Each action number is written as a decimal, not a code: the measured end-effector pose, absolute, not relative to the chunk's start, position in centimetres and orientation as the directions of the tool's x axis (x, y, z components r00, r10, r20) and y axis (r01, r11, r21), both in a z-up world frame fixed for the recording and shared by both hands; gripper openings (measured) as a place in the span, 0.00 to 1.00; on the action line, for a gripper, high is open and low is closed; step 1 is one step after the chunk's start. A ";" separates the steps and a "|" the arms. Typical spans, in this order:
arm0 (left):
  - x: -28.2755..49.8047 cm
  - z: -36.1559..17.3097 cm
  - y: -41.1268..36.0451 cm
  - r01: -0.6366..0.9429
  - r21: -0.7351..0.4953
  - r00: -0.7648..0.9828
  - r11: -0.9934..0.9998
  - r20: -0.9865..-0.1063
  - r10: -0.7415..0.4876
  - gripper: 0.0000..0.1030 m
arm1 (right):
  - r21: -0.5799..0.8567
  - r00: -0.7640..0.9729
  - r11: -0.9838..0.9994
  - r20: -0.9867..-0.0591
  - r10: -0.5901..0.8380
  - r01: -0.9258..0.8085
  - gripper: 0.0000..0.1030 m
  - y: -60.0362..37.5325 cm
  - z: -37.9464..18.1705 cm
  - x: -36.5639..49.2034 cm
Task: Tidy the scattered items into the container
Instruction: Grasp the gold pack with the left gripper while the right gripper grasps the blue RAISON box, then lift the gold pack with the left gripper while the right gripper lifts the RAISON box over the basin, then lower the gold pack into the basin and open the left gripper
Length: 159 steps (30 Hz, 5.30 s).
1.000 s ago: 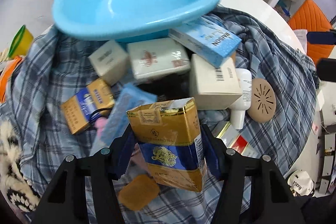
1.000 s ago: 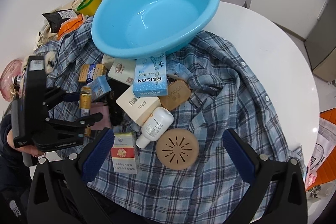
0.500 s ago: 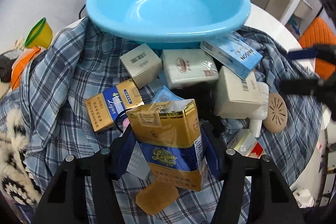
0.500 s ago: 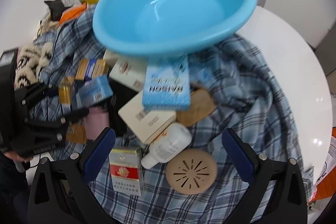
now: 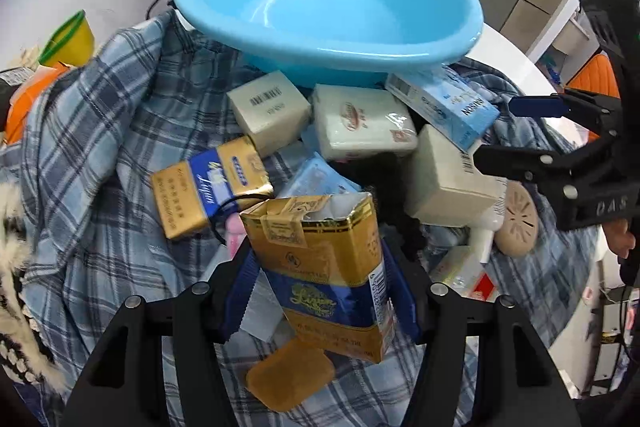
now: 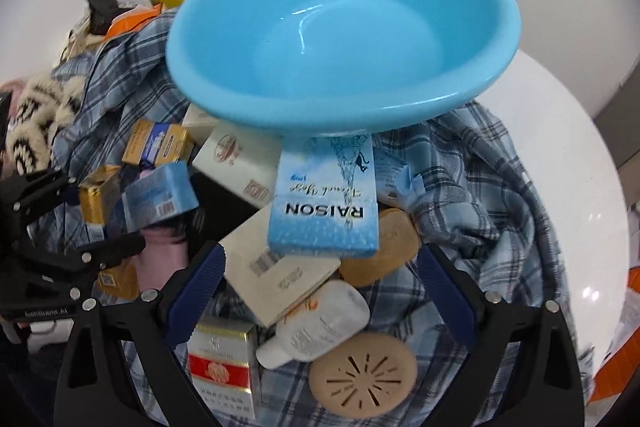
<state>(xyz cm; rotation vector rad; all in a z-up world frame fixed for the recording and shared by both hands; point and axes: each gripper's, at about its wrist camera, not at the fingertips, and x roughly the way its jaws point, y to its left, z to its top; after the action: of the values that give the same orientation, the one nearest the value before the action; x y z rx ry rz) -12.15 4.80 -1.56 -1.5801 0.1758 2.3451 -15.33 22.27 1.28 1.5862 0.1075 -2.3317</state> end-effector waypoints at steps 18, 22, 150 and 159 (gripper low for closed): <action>-12.0 -1.9 4.6 -0.310 -0.057 -0.343 -0.949 -0.924 0.167 0.61 | 0.210 -0.279 -0.937 -0.916 -0.288 0.279 0.53 24.1 0.5 -13.1; -11.2 -1.4 3.8 -0.310 -0.053 -0.350 -0.949 -0.922 0.166 0.61 | 0.176 -0.307 -0.937 -0.912 -0.271 0.302 0.53 24.5 1.0 -11.6; -27.4 17.4 7.3 -0.184 0.011 -0.881 -0.983 -0.445 0.160 0.53 | 0.069 -0.880 -0.983 -0.437 -0.184 0.171 0.53 24.0 21.1 -20.4; -30.6 14.1 8.9 -0.228 0.077 -0.748 -0.971 -0.652 0.124 0.54 | 0.069 -0.777 -0.982 -0.603 -0.183 0.178 0.53 23.4 18.6 -24.9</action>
<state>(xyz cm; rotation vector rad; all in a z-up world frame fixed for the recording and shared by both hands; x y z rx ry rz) -30.59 8.91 14.10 -1.0140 0.2258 2.7635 -24.88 23.40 18.61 0.9491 -0.0118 -2.7929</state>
